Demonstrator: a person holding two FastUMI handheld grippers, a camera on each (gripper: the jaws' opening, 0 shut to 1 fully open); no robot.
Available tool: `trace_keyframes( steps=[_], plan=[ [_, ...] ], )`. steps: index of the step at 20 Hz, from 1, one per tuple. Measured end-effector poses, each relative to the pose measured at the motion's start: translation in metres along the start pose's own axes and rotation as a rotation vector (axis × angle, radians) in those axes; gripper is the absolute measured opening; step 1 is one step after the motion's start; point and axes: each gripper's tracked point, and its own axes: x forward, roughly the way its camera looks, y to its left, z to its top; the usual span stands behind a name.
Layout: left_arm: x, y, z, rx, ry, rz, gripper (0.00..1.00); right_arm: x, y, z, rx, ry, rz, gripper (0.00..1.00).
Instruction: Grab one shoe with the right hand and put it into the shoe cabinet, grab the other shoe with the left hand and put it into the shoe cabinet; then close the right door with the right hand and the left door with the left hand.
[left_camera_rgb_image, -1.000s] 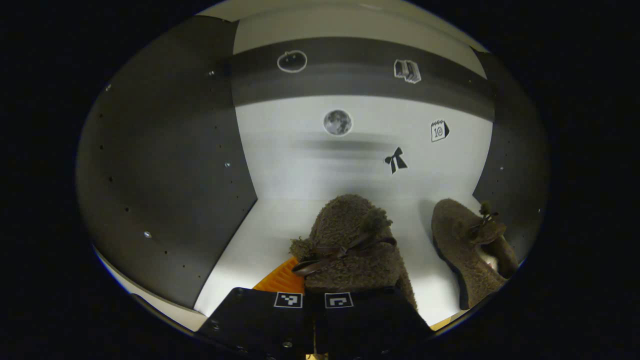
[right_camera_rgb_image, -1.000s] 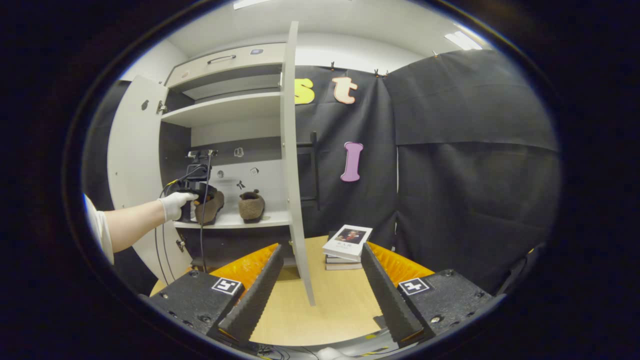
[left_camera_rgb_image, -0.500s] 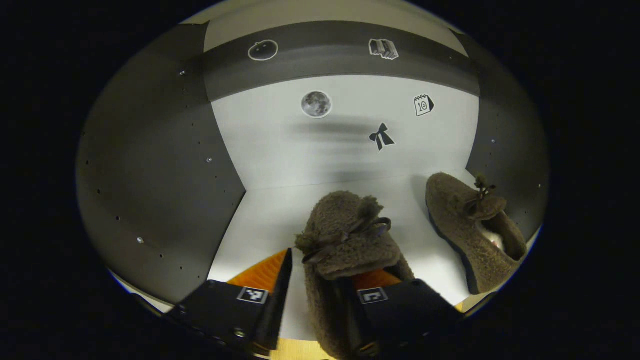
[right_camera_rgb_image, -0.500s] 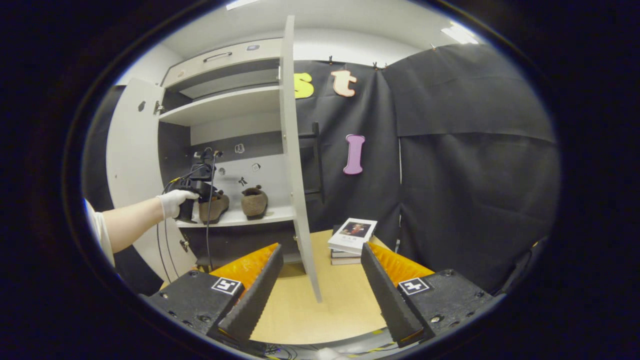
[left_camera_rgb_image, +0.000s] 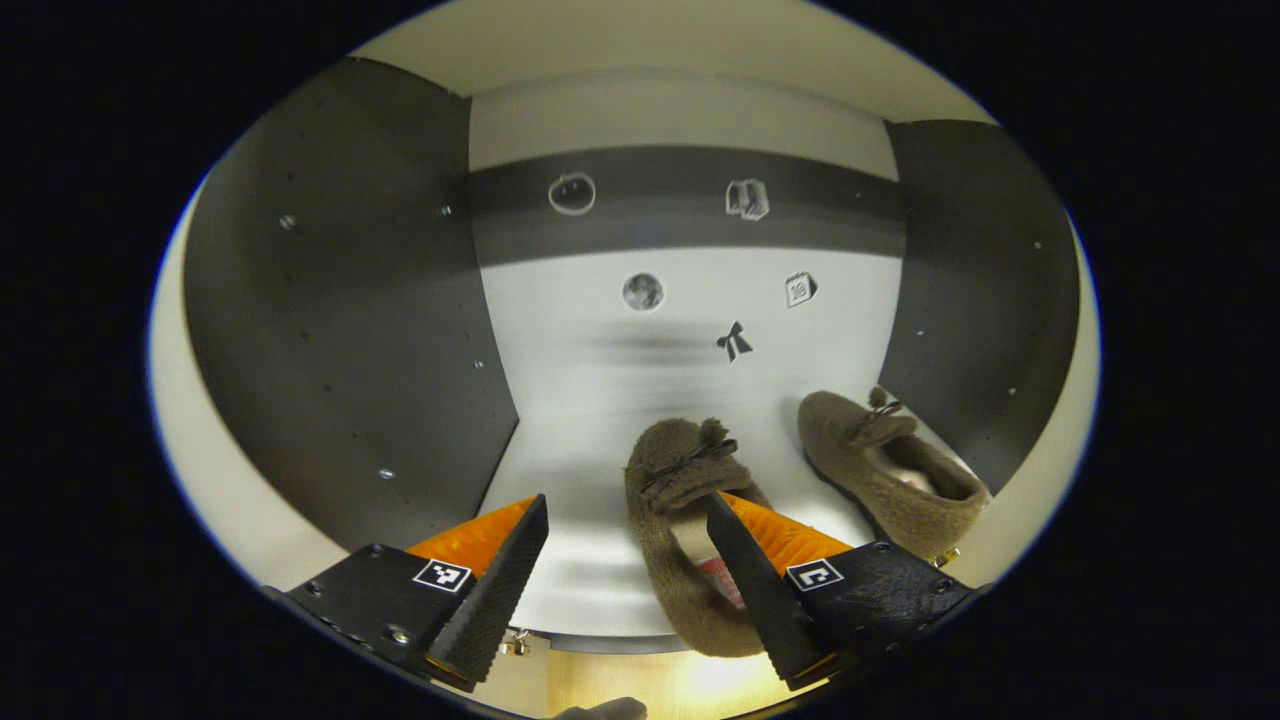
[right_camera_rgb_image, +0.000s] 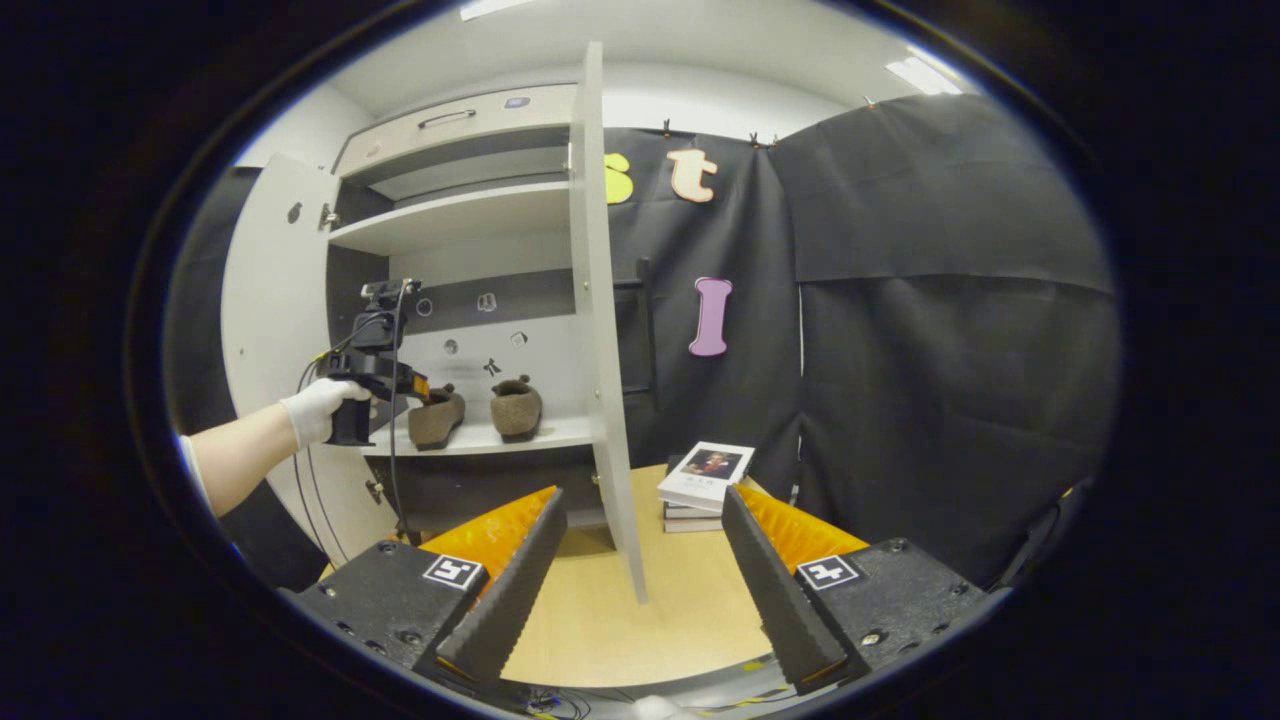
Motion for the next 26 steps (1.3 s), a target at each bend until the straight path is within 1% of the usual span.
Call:
trace_keyframes(
  steps=[3,4,5,6,7,8,9,10,13,17,18,20,22,24,25,26],
  plan=[
    [-0.052,-0.006,0.018,0.042,-0.114,-0.018,0.97,-0.009,0.010,0.003,-0.011,-0.013,0.015,0.99],
    [-0.071,-0.007,0.020,0.071,-0.152,-0.013,0.97,-0.012,0.013,0.003,-0.016,-0.018,0.021,0.99],
    [-0.088,-0.007,0.023,0.093,-0.194,-0.006,1.00,-0.016,0.017,0.004,-0.021,-0.026,0.029,0.99],
    [-0.108,-0.007,0.025,0.104,-0.229,-0.006,0.97,-0.020,0.020,0.005,-0.028,-0.032,0.032,0.99],
    [-0.128,-0.009,0.022,0.099,-0.255,-0.014,0.96,-0.023,0.022,0.004,-0.032,-0.035,0.036,0.99],
    [-0.150,-0.009,0.020,0.086,-0.276,-0.022,1.00,-0.027,0.026,0.003,-0.032,-0.036,0.042,0.99],
    [-0.170,-0.008,0.015,0.071,-0.286,-0.032,1.00,-0.030,0.029,0.004,-0.032,-0.038,0.047,0.99],
    [-0.189,-0.006,0.011,0.063,-0.299,-0.043,0.96,-0.034,0.031,0.004,-0.036,-0.041,0.053,0.99],
    [-0.238,0.008,-0.003,0.060,-0.345,-0.034,0.96,-0.046,0.036,0.002,-0.047,-0.052,0.061,0.99],
    [-0.299,0.028,-0.034,0.009,-0.362,-0.018,0.96,-0.057,0.037,-0.003,-0.052,-0.053,0.058,0.99],
    [-0.314,0.031,-0.041,0.004,-0.368,-0.019,0.96,-0.059,0.037,-0.004,-0.055,-0.054,0.060,0.99],
    [-0.344,0.040,-0.057,0.009,-0.381,0.004,0.96,-0.063,0.036,-0.006,-0.062,-0.050,0.058,0.99],
    [-0.369,0.046,-0.078,0.009,-0.377,0.023,0.96,-0.066,0.034,-0.009,-0.060,-0.045,0.059,0.99],
    [-0.388,0.045,-0.102,-0.016,-0.353,0.026,0.96,-0.067,0.034,-0.011,-0.062,-0.038,0.058,0.99],
    [-0.394,0.042,-0.113,-0.022,-0.344,0.019,1.00,-0.066,0.033,-0.013,-0.065,-0.033,0.058,0.99],
    [-0.401,0.041,-0.124,-0.026,-0.333,0.026,0.96,-0.064,0.033,-0.013,-0.067,-0.031,0.062,0.99]
  ],
)
